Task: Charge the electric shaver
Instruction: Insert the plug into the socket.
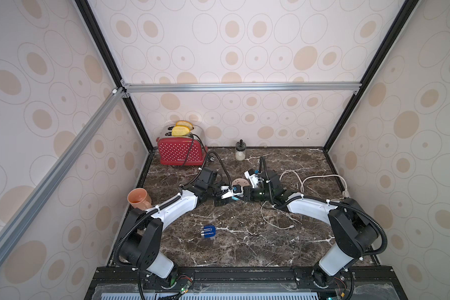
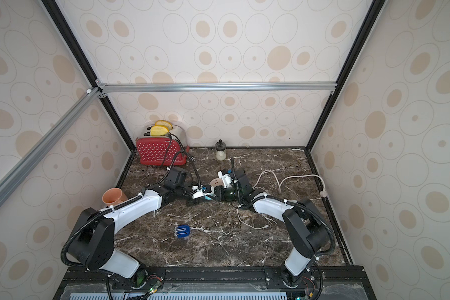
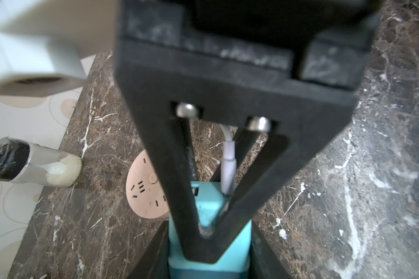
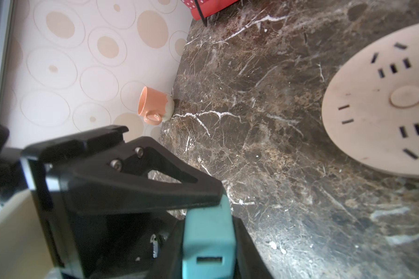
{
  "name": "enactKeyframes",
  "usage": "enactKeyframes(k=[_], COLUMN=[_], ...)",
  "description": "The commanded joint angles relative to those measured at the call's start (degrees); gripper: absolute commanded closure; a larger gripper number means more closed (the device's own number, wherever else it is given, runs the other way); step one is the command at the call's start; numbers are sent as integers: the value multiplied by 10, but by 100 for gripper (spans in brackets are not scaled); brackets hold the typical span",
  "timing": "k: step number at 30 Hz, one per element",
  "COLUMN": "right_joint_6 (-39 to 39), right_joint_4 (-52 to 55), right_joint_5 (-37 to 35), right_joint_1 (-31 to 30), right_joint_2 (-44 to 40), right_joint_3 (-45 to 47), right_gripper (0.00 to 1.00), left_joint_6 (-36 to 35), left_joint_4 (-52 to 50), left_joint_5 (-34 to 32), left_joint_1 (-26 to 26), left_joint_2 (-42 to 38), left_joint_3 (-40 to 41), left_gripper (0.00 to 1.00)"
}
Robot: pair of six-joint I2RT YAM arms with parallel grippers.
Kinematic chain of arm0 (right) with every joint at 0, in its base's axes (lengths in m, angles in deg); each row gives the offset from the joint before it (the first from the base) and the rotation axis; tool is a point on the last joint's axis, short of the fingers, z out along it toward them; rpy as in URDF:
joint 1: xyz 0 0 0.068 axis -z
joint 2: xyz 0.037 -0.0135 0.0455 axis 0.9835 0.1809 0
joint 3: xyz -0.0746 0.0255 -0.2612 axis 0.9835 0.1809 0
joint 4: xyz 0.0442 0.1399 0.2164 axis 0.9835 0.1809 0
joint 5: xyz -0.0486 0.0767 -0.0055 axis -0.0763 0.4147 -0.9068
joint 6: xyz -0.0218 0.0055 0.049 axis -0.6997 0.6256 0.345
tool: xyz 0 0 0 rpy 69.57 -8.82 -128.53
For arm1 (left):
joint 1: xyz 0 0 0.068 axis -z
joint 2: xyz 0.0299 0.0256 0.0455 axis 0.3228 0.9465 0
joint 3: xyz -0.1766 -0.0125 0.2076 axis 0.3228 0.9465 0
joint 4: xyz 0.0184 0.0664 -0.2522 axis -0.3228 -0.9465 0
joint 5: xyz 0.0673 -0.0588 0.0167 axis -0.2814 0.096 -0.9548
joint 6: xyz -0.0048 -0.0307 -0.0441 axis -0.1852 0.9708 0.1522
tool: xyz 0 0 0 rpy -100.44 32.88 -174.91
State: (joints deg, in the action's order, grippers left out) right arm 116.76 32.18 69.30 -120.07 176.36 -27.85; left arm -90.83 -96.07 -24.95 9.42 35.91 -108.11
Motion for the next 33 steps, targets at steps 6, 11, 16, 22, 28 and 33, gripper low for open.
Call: enactKeyframes(k=[6, 11, 16, 22, 28, 33], right_joint_6=[-92, -223, -374, -551, -706, -801], right_joint_4=[62, 186, 295, 424, 510, 538], right_joint_5=[38, 59, 62, 37, -56, -127], right_joint_1=[4, 43, 67, 71, 72, 72], right_joint_2=[-21, -38, -35, 9, 37, 66], right_joint_3=[-33, -69, -116, -197, -260, -306], right_gripper=[96, 100, 100, 100, 100, 100], left_joint_6=[25, 24, 51, 86, 97, 111], left_joint_4=[37, -25, -65, -74, -79, -47], left_joint_5=[-12, -3, -2, -10, -14, -22], left_joint_1=[0, -18, -41, -67, -75, -77], left_joint_2=[-33, -70, -116, -167, -184, -180], left_joint_3=[18, 21, 38, 70, 87, 104], left_gripper=[47, 1, 1, 1, 1, 1])
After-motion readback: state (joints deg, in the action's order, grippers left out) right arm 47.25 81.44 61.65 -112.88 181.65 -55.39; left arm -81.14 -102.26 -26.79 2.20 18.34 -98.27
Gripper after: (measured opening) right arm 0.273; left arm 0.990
